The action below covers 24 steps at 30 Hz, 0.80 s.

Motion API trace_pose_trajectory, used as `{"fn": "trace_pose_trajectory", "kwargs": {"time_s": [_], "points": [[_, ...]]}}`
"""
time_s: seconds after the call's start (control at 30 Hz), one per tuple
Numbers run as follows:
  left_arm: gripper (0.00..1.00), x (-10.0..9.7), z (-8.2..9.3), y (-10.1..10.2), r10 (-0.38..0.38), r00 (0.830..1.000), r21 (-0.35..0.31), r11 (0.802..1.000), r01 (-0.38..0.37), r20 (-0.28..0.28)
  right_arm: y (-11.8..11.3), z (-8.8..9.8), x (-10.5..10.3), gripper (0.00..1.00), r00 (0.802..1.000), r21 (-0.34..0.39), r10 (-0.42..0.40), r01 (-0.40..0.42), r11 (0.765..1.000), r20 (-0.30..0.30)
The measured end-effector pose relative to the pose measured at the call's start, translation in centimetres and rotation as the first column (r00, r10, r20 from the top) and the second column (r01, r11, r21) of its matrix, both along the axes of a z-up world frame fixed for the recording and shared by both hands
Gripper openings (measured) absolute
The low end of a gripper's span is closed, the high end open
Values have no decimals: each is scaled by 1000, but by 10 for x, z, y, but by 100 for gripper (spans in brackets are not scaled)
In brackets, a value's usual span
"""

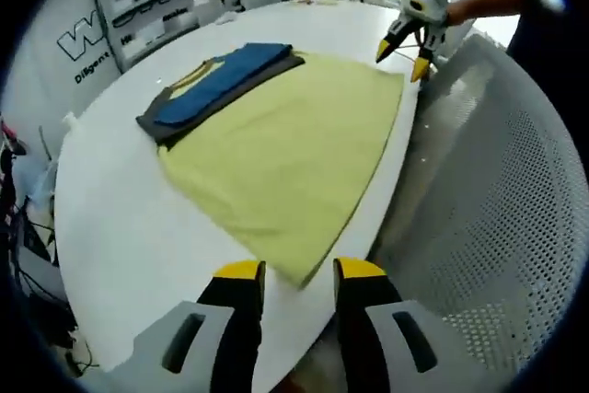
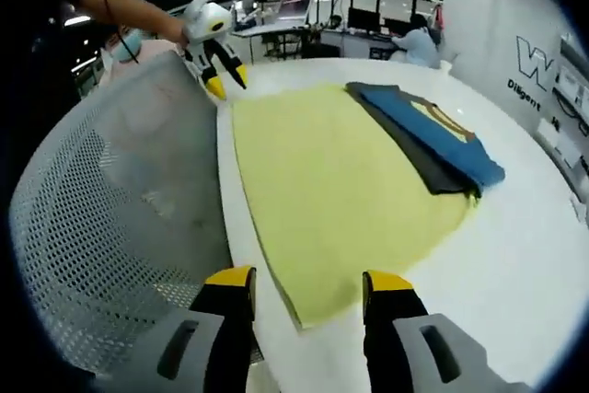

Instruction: Fold the garment on the visible template until the final outline fits inside the template.

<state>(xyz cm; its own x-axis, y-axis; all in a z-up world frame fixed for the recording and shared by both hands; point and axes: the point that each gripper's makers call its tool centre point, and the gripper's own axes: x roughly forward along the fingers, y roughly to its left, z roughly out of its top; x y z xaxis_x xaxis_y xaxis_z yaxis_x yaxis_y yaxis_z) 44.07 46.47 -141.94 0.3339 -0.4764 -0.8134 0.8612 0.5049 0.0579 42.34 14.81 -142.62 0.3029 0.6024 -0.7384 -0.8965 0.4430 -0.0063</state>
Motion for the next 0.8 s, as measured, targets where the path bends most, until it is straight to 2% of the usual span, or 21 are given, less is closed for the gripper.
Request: {"fn": "trace_pose_trajectory", "kwargs": {"time_s": [0.1,0.2,0.5,0.8], "points": [[33,-1,-1,-1,-16,1000,7,1000,16,-3,-2,-3,-2,39,1000,-13,7,-7,1000,-13],[31,-5,-6,2,-57,998,47,997,57,-9,-5,-6,-4,37,1000,-32,24,-24,999,-12],[25,-4,-12,4,-62,998,57,996,63,-18,-12,-15,-9,26,996,-113,86,-86,990,-6],[24,-8,-17,6,-101,995,95,990,103,-26,-11,-16,-6,19,996,-123,86,-87,989,-13]]}}
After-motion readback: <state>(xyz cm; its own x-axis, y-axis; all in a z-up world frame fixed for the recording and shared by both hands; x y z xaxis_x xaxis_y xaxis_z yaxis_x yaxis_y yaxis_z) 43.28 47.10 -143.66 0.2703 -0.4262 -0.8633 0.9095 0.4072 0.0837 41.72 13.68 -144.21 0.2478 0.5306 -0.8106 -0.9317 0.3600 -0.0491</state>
